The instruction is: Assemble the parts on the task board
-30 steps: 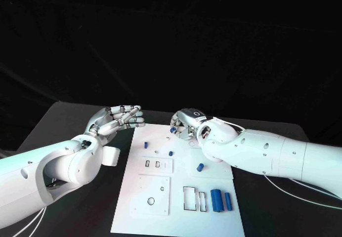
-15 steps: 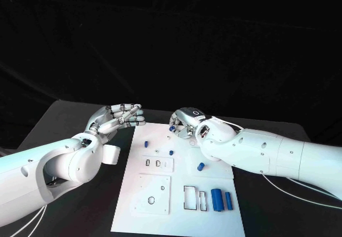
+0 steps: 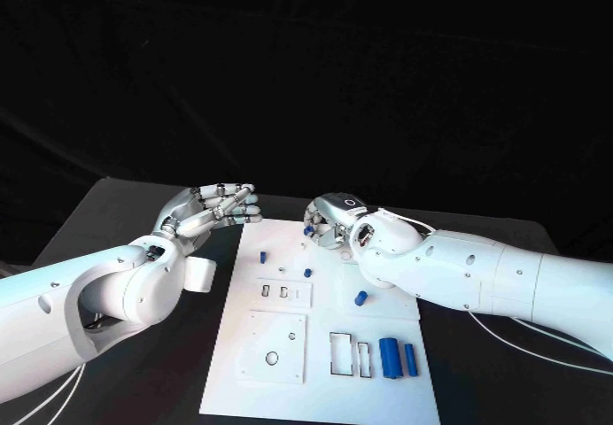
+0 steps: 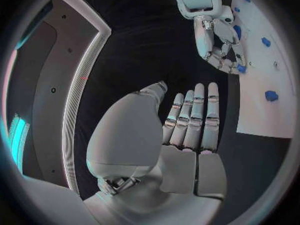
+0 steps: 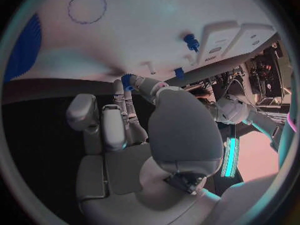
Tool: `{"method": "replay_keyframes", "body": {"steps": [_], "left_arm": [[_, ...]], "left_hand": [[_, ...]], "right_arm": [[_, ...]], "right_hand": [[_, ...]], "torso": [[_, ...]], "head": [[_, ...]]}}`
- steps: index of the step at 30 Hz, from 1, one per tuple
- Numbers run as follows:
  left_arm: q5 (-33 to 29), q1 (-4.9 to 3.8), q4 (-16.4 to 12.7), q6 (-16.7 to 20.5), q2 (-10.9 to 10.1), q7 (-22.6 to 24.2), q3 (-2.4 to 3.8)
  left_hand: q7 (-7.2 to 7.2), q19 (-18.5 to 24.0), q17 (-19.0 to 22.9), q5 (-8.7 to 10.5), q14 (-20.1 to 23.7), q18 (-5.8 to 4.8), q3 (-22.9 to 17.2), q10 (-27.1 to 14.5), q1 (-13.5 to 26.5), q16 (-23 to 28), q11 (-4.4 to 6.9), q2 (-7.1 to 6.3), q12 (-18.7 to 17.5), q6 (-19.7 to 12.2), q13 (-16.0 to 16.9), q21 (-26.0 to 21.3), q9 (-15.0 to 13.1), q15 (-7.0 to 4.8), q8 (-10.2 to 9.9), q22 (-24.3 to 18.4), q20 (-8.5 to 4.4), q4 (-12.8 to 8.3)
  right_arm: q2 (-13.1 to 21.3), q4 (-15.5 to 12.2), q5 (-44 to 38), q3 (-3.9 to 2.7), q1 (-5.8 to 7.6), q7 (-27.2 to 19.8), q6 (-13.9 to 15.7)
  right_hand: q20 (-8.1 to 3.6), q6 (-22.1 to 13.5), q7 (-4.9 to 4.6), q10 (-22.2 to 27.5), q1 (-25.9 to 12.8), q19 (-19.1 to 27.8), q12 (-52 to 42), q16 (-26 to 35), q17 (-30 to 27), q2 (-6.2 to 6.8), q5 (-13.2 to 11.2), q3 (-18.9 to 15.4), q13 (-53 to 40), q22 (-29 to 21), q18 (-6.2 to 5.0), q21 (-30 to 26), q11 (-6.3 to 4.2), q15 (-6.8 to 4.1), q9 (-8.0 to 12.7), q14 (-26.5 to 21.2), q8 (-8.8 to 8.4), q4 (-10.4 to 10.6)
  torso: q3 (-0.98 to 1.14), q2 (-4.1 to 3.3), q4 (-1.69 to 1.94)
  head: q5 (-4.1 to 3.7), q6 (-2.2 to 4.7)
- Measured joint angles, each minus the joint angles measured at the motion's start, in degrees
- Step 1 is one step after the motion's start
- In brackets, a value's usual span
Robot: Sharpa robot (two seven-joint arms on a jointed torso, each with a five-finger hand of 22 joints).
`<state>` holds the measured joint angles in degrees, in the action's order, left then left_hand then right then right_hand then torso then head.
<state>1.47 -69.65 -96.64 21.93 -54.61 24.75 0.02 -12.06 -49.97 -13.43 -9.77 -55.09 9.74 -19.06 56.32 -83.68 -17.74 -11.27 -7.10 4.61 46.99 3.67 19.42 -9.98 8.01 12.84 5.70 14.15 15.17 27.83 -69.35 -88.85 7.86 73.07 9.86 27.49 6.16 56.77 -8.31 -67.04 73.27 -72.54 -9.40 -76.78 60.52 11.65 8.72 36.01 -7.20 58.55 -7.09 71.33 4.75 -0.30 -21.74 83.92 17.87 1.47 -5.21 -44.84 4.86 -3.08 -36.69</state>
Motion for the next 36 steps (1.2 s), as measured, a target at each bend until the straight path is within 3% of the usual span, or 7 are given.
{"method": "replay_keyframes", "body": {"steps": [4, 8, 17, 23, 28, 32, 36], "left_arm": [[0.0, -0.03, 0.0, -0.1, 0.0, 0.0, 0.0], [0.0, -0.04, 0.1, -0.1, -0.1, -0.1, 0.0], [0.0, -0.07, 0.7, -0.2, -0.8, -0.1, -0.01], [0.0, -0.08, 0.9, -0.4, -1.4, -0.1, -0.01], [0.0, -0.08, 1.0, -0.5, -1.7, -0.1, -0.01], [0.0, -0.08, 1.0, -0.7, -1.6, 0.0, -0.01], [0.0, -0.08, 0.9, -0.9, -1.4, 0.0, -0.01]], "left_hand": [[0.0, 0.0, 0.0, 0.0, 0.0, 0.0, 0.0, 0.0, 0.0, 0.0, 0.0, 0.0, 0.0, 0.0, 0.0, 0.0, 0.0, 0.0, 0.0, 0.0, 0.0, 0.0], [0.0, 0.0, 0.0, 0.0, 0.0, 0.0, 0.0, 0.0, 0.0, 0.0, 0.0, 0.0, -0.2, 0.0, 0.0, 0.0, 0.0, 0.0, 0.0, -0.1, 0.0, 0.0], [0.0, 0.0, -0.1, 0.0, 0.0, 0.0, 0.0, 0.0, 0.0, 0.0, 0.0, 0.0, -0.2, 0.0, 0.0, 0.0, 0.1, 0.0, 0.0, -0.1, 0.0, 0.0], [0.0, 0.0, 0.0, 0.0, 0.0, 0.0, 0.0, 0.0, 0.0, 0.0, 0.0, 0.0, -0.2, 0.0, 0.0, 0.0, 0.1, 0.0, 0.0, -0.1, 0.0, 0.0], [0.0, 0.0, 0.0, 0.0, 0.0, -0.01, -0.2, 0.0, 0.0, 0.0, 0.0, 0.0, -0.2, 0.0, 0.0, 0.0, 0.1, 0.0, -0.2, -0.1, 0.0, -0.2], [0.0, 0.0, 0.0, 0.0, 0.0, -0.01, -0.2, 0.0, 0.0, 0.0, 0.0, 0.0, -0.2, 0.0, 0.0, 0.0, 0.1, 0.0, -0.2, -0.1, 0.0, -0.2], [0.0, 0.0, 0.0, 0.0, 0.0, 0.0, -0.2, 0.0, 0.0, 0.0, 0.0, 0.0, -0.2, 0.0, 0.0, 0.0, 0.1, 0.0, -0.2, -0.1, 0.0, -0.2]], "right_arm": [[0.5, -0.4, 0.0, 0.0, 0.0, 0.0, 0.0], [1.9, -1.7, -0.1, 0.03, -0.04, 0.0, 0.5], [9.3, -9.3, 1.1, -0.63, 0.66, 0.1, 1.4], [16.2, -14.9, 6.0, -1.01, 1.8, 0.8, 0.9], [19.4, -15.8, 11.3, -1.04, 2.04, 1.9, -1.4], [20.2, -15.4, 14.6, -1.03, 2.04, 2.5, -3.9], [19.9, -14.3, 16.6, -1.02, 1.69, 3.0, -5.9]], "right_hand": [[0.57, -4.0, -0.73, 3.1, -1.2, 1.5, 0.2, 0.4, -1.6, 2.74, 1.3, -2.3, 0.0, -1.5, 0.01, -1.5, 0.72, 0.82, 0.7, -0.2, -2.32, 0.4], [1.1, -7.0, -1.16, 7.0, -0.6, 3.2, -0.5, 1.3, -3.8, 3.75, 2.2, -6.5, -0.3, -3.8, 0.01, -3.5, 1.13, 1.52, 1.0, -0.9, -4.54, 0.8], [1.09, -6.2, -1.12, 8.5, 1.0, 2.7, -3.4, 1.3, -3.9, 2.76, 4.0, -10.2, -0.9, -2.6, 0.0, -3.3, 1.28, 1.63, 0.7, -1.0, -4.81, 1.2], [-0.44, -4.7, -0.23, -3.5, 1.9, -0.3, -11.8, -0.7, -0.6, 3.19, 4.6, -10.3, -5.0, 1.8, 0.0, -0.4, -1.11, -0.21, 0.5, 0.1, -5.15, 2.0], [-1.04, -8.0, 0.19, -1.6, 3.5, -3.5, -36.1, -5.9, 9.4, 2.85, 6.1, -17.9, -29.9, 7.6, 0.99, 2.9, -1.78, -0.85, -2.0, 0.0, -2.39, 4.5], [-0.53, -10.7, -0.22, -7.8, 5.1, -5.3, -58.7, -9.8, 14.3, 1.81, 6.7, -23.3, -55.3, 11.2, 1.83, 5.0, -1.12, -0.57, -3.7, 0.2, 0.71, 7.6], [-0.02, -11.7, -0.66, -12.4, 6.4, -6.2, -68.2, -11.3, 14.4, 1.18, 7.1, -25.9, -66.4, 13.6, 1.83, 6.4, -0.7, -0.14, -4.3, 0.1, 2.35, 10.0]], "torso": [[0.01, 0.0, -0.05], [0.06, 0.05, -0.09], [0.29, 0.37, -0.56], [0.5, 0.72, -1.09], [0.72, 0.91, -1.44], [0.9, 0.94, -1.65], [1.05, 0.92, -1.74]], "head": [[0.01, 0.12], [0.11, 0.26], [0.37, 0.45], [0.88, 0.57], [0.94, 0.59], [0.98, 0.58], [0.83, 0.55]]}}
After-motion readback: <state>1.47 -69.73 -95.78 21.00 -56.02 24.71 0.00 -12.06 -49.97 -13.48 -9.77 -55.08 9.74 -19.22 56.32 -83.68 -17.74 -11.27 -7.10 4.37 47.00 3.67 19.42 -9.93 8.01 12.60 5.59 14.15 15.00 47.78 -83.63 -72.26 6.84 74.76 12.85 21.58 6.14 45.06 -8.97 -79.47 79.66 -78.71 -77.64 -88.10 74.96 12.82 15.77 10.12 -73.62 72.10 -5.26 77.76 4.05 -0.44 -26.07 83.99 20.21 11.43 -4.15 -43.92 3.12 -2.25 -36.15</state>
